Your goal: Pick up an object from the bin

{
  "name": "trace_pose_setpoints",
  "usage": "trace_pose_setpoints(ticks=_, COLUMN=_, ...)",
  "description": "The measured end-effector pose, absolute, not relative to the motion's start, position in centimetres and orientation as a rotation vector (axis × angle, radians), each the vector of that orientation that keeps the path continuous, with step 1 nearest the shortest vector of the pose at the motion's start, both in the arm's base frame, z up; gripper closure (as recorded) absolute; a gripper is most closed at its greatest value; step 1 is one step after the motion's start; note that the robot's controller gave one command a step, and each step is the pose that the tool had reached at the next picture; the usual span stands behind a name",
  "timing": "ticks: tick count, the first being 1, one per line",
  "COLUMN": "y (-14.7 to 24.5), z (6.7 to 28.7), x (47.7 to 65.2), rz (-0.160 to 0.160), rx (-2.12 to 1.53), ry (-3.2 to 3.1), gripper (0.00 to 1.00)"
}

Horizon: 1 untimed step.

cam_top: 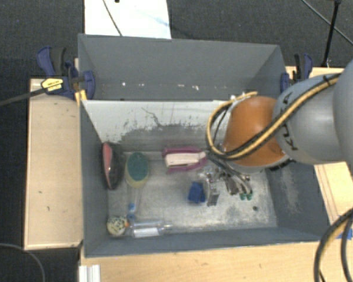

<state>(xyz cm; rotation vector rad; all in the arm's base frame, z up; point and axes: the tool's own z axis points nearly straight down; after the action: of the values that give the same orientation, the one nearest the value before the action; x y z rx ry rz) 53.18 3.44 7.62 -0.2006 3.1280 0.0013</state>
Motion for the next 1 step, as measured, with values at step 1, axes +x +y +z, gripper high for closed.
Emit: trace_pose_setpoints(ticks=1, y=3.44, z=7.54, x=53.08, rz=0.001, rx=-0.200, ry=3.131, gripper=0.00)
